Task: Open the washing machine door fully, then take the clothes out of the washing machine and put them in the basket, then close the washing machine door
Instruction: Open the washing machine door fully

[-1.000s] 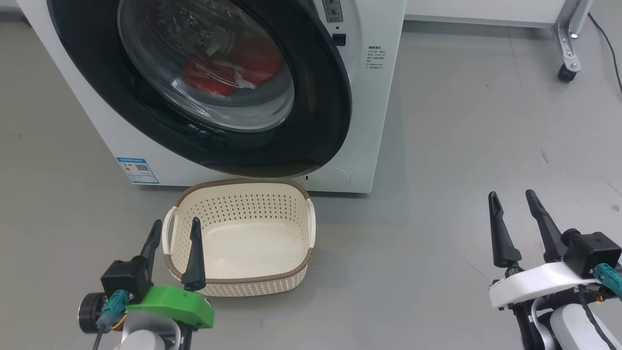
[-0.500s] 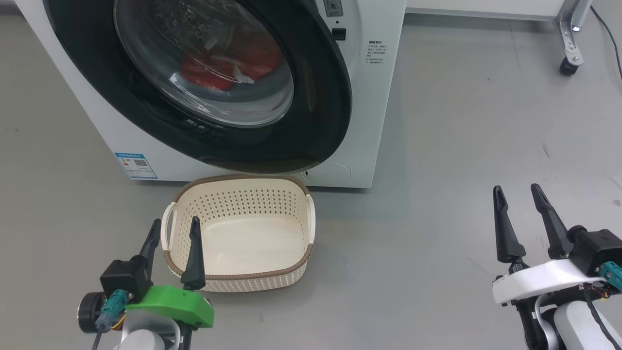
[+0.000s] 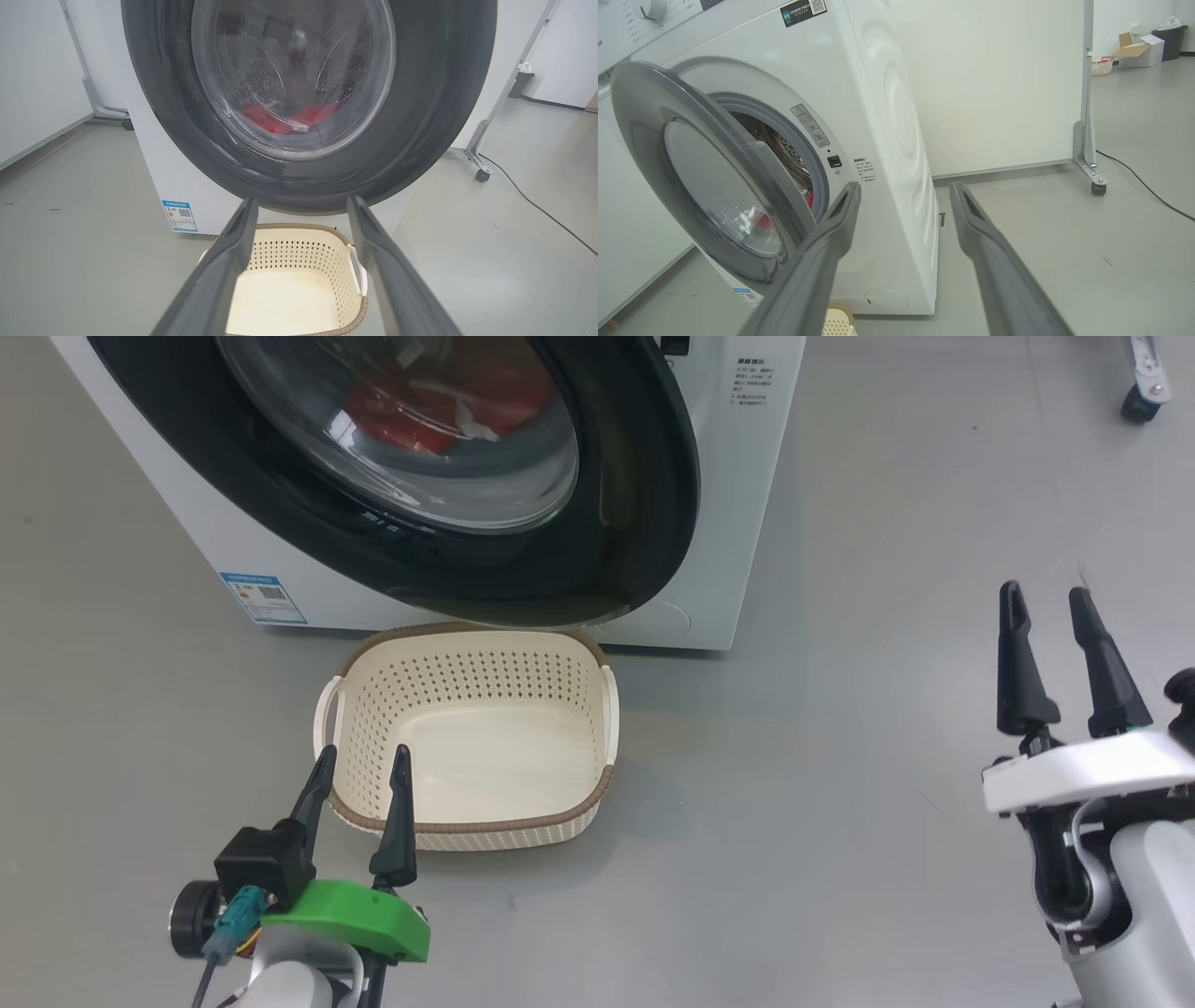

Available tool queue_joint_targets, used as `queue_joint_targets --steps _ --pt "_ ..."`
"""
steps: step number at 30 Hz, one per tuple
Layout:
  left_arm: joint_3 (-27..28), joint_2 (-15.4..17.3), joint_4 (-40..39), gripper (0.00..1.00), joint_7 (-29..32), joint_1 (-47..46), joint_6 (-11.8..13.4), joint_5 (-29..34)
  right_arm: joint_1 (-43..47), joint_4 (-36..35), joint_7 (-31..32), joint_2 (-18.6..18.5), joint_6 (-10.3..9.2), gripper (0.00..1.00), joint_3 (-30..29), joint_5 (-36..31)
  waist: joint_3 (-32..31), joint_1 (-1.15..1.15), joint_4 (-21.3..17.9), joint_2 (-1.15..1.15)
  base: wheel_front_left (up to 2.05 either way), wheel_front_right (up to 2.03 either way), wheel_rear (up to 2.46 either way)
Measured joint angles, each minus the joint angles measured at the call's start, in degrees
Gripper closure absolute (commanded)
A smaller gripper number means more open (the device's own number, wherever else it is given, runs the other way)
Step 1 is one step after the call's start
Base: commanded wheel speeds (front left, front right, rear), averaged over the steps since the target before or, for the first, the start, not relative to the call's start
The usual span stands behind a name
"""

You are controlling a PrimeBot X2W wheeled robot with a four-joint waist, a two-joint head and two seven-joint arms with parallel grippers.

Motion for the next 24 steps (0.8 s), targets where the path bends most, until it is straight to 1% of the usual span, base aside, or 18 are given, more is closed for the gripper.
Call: queue_joint_targets --steps 8,15,17,21,22,23,24 --pt "-1.46 -0.05 -0.97 0.00 0.00 -2.65 -0.02 -0.02 -8.84 -0.34 5.95 1.64 2.35 0.00 -3.92 11.39 3.88 0.00 1.50 0.00 0.00 0.00 0.00" --pt "-3.09 -0.10 -1.74 0.00 -0.01 -5.08 -0.02 -1.32 -17.32 1.54 12.37 1.79 2.29 0.00 -7.30 19.85 7.33 0.00 3.31 0.00 0.00 0.00 0.00" --pt "-3.50 -0.11 -1.90 0.00 -0.01 -5.61 -0.02 -1.81 -19.67 2.31 13.96 1.77 2.16 0.00 -7.95 21.30 8.23 0.00 3.87 0.00 0.00 0.00 0.00" --pt "-4.50 -0.14 -2.14 0.00 -0.01 -6.42 0.02 -2.41 -24.08 4.23 17.50 1.99 1.24 0.00 -9.35 25.91 9.91 0.00 5.03 0.00 0.00 0.00 0.00" --pt "-4.81 -0.15 -2.20 0.00 0.00 -6.72 0.03 -2.58 -25.04 4.69 18.41 2.01 1.18 0.27 -9.59 26.92 10.32 0.00 5.30 0.00 0.00 0.00 0.00" --pt "-5.12 -0.18 -2.31 0.00 -0.01 -7.03 0.03 -2.65 -25.99 5.13 19.18 1.93 0.84 1.00 -9.80 27.47 10.72 0.00 5.60 0.00 0.00 0.00 0.00" --pt "-5.30 -0.19 -2.40 0.00 0.00 -7.34 0.03 -2.69 -26.93 5.57 19.86 1.78 0.66 1.00 -9.95 27.76 11.11 0.00 5.89 0.00 0.00 0.00 0.00"
